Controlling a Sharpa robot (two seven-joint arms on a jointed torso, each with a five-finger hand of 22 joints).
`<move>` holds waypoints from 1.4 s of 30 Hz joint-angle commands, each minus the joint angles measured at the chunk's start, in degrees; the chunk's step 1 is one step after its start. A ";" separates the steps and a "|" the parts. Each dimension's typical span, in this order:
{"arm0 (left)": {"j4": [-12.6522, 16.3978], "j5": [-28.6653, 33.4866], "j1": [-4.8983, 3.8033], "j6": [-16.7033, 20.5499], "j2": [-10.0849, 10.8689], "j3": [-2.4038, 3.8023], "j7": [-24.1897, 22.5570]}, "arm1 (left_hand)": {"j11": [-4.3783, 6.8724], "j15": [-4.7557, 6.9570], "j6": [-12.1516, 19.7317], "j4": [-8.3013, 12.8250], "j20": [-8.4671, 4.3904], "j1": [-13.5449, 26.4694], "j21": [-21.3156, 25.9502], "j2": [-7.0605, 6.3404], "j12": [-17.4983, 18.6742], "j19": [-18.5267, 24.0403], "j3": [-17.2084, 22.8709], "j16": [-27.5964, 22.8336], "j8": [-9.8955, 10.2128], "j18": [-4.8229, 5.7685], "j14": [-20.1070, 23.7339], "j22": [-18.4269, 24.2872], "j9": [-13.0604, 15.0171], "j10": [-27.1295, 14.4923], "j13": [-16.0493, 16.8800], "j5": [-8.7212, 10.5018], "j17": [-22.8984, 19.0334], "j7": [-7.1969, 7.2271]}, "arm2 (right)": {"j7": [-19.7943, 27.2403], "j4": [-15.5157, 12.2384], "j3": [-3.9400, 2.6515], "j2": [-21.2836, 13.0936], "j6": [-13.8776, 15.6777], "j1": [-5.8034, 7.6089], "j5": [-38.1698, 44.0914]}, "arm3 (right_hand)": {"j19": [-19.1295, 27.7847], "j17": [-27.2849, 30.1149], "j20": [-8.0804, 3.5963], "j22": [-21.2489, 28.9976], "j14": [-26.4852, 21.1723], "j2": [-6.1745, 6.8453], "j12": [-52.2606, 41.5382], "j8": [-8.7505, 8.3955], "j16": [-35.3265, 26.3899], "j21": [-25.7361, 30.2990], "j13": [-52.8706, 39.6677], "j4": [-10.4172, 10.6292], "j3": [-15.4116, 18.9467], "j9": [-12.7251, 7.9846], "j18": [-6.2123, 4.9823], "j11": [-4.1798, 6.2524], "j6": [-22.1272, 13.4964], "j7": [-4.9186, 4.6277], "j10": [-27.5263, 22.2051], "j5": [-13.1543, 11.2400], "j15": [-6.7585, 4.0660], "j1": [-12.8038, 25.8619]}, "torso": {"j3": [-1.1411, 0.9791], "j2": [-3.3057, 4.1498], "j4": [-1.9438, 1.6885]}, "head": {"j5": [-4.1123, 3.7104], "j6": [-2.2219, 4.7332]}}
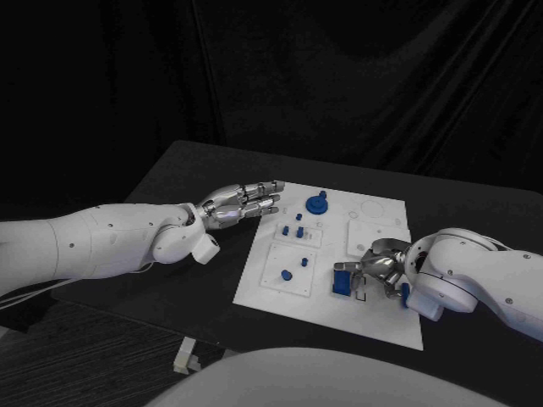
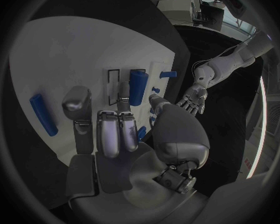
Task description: Assemble the parts on the task board
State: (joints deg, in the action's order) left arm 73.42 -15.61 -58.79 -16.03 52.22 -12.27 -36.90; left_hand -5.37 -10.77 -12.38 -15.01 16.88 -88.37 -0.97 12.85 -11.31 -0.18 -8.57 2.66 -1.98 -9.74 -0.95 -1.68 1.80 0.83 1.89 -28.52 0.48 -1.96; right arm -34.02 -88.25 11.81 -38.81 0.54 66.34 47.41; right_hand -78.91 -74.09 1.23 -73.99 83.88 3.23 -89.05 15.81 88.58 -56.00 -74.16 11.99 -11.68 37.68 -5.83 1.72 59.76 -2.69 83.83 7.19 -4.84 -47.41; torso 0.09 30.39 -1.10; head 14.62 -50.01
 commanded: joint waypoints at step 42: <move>0.16 0.41 0.17 -0.58 0.16 0.06 -0.47 | -0.15 -0.63 -0.22 0.68 -0.03 -0.94 0.45 -0.31 -0.69 -0.43 2.53 0.98 0.27 0.14 -0.03 -0.69 -0.11 -0.27 -0.29 -1.43 0.37 -0.39 | -1.37 -6.26 0.02 -13.14 -1.33 5.42 17.15 | -1.75 -15.91 -0.31 -8.10 6.12 -1.60 -0.95 -0.84 1.42 -2.29 -15.84 -3.51 10.33 -2.49 -0.13 0.84 2.39 1.07 6.17 18.87 -0.76 -15.27 | 0.04 -0.05 0.00 | 0.33 0.01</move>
State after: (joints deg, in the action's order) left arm 73.45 -15.61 -58.70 -16.19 52.44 -12.26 -36.67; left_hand -5.37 -10.77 -12.39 -15.00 16.88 -88.37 -0.97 12.84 -11.31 -0.18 -8.57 2.67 -1.98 -9.75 -0.95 -1.68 1.80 0.83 1.90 -29.18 0.46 -1.96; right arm -34.09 -94.56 11.86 -51.82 2.01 71.95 58.50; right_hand -79.98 -74.09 1.21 -73.99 83.44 2.03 -89.05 15.80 88.58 -57.51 -74.16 8.99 -1.58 35.83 -5.82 2.35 61.04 -1.47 83.23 26.70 -5.32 -61.63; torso 0.09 30.35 -1.08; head 14.94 -50.01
